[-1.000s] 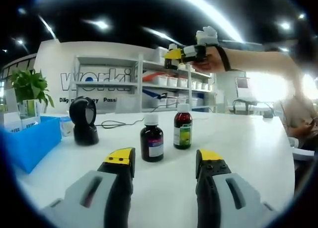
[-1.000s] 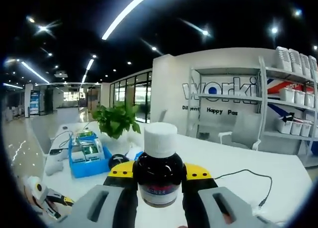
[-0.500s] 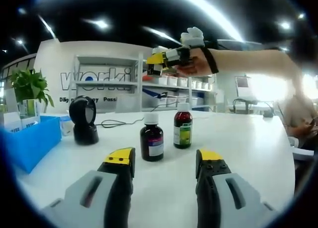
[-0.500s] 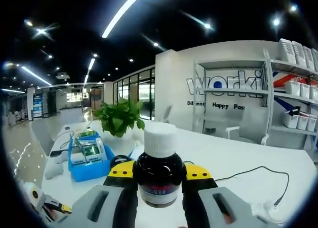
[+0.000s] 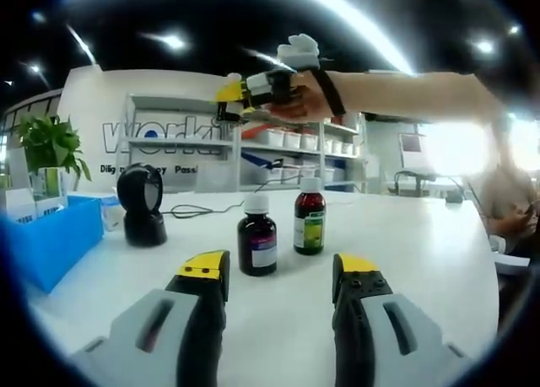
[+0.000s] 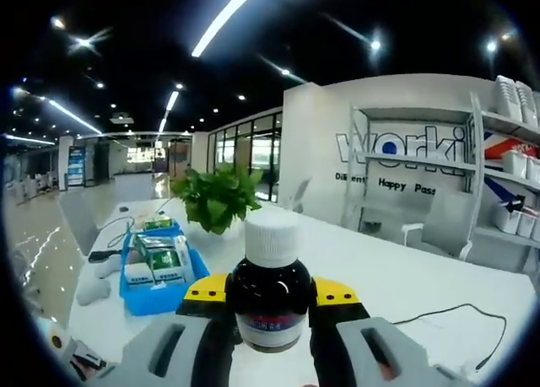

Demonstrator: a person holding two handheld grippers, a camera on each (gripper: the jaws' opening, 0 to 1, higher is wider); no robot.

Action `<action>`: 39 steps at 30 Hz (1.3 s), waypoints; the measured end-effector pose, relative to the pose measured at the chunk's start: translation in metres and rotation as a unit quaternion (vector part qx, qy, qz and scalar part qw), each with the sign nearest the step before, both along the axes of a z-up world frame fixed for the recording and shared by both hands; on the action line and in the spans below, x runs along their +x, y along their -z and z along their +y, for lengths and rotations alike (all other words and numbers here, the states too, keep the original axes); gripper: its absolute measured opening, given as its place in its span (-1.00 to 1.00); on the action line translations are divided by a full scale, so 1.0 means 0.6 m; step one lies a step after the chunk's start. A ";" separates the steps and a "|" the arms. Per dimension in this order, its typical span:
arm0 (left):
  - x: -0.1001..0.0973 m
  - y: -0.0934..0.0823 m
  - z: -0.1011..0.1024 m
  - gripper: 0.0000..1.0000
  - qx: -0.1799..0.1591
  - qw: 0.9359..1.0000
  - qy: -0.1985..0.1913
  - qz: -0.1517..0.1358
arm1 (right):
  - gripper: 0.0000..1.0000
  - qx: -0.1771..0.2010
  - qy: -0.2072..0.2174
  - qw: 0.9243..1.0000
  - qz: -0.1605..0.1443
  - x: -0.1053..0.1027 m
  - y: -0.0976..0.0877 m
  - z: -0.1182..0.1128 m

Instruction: Rotate the medicine bottle to make it face forward pick up the medicine bottle inspect the drug traceability code place the medicine on the table

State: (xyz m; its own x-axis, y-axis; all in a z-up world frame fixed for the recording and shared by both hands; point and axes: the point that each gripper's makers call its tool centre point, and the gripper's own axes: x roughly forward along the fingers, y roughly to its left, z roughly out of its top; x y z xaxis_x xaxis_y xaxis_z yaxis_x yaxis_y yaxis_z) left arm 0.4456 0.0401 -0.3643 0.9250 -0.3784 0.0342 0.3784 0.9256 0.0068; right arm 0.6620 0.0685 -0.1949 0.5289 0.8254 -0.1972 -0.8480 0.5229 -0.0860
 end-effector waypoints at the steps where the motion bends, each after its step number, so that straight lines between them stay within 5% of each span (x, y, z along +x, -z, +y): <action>1: 0.000 0.000 -0.001 -0.21 0.000 1.000 0.001 0.000 | -0.41 -0.003 0.001 1.000 0.006 0.003 0.011 0.002; 11: 0.000 -0.001 -0.004 -0.21 -0.004 1.000 0.005 0.000 | -0.41 -0.037 0.000 0.999 0.024 0.013 0.094 0.022; 39: -0.001 -0.002 -0.007 -0.21 -0.005 1.000 0.010 0.000 | -0.41 -0.071 -0.019 0.995 0.071 -0.018 0.196 0.056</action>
